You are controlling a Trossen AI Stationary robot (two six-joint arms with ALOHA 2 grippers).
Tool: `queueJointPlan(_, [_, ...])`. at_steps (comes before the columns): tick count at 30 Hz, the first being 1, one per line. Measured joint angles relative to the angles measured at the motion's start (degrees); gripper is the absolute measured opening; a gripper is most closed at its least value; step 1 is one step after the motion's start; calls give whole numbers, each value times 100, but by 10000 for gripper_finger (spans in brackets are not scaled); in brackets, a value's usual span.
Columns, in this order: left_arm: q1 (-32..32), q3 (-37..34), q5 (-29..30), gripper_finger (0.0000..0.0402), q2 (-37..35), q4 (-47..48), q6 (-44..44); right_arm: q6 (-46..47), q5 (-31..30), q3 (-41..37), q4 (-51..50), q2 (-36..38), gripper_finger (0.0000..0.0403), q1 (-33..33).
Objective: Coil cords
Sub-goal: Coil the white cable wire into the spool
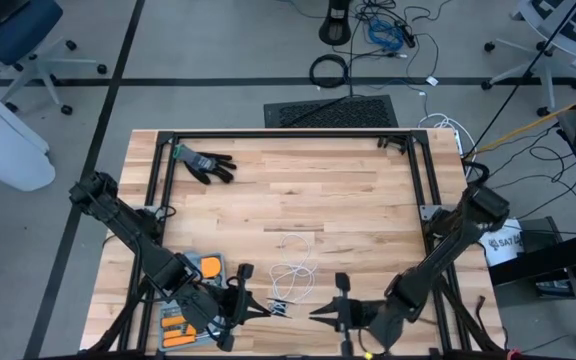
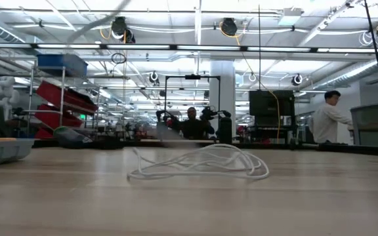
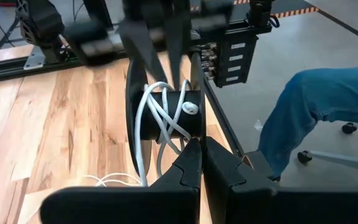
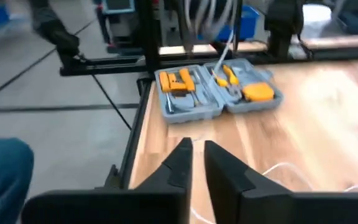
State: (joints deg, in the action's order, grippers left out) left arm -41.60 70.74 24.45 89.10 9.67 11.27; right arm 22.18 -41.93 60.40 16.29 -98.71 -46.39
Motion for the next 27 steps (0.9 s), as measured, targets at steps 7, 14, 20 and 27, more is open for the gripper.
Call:
queueJointPlan(7, [0,0,0,6,0,-17,-9,69,-380,-2,2035,-1445,125,16])
queueJointPlan(14, [-13,0,0,6,0,-208,-83,-338,-592,-2,3837,-2275,237,189])
queueJointPlan(20, [-15,0,0,6,2,-209,-135,-387,-459,-2,4104,-2418,267,363])
queueJointPlan(27, [-13,0,0,6,2,-214,-162,-694,-254,-2,4172,-2418,248,536])
